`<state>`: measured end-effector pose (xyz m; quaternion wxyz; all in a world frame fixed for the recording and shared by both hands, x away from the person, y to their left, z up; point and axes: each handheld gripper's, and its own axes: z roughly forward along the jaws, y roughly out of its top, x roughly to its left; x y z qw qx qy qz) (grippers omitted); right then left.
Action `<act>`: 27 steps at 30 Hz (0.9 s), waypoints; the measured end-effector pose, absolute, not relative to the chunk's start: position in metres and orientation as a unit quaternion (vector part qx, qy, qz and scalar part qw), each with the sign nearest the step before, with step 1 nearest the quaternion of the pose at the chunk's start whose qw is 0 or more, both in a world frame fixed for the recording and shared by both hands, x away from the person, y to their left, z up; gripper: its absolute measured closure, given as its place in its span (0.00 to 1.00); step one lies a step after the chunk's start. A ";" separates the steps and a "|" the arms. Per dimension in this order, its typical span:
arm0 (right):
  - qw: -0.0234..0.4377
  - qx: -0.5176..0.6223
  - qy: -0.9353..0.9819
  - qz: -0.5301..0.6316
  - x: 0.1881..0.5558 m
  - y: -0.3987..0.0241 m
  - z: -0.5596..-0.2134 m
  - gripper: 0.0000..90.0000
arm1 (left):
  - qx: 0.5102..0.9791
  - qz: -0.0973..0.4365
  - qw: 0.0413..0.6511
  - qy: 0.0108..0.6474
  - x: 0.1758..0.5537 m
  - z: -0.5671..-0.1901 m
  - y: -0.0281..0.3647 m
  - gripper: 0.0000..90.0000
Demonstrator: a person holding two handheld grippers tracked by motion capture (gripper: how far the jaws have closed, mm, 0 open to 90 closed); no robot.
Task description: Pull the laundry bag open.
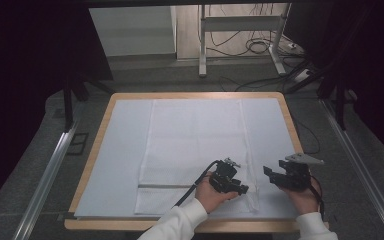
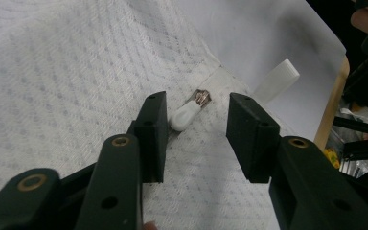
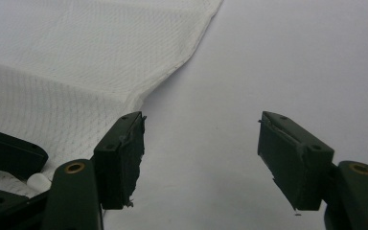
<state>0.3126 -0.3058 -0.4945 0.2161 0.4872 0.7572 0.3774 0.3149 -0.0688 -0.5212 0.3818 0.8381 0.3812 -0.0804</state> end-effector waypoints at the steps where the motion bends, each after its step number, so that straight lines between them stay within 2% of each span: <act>1: 0.216 0.487 0.757 0.377 0.313 -0.306 -0.495 0.36 | 0.838 -0.080 0.382 0.381 0.315 -0.521 -0.069 0.68; 8: 0.217 0.488 0.756 0.378 0.313 -0.306 -0.494 0.36 | 0.840 -0.075 0.381 0.379 0.314 -0.521 -0.070 0.74; 27: 0.218 0.488 0.756 0.379 0.312 -0.306 -0.494 0.36 | 0.842 -0.075 0.381 0.376 0.312 -0.522 -0.073 0.80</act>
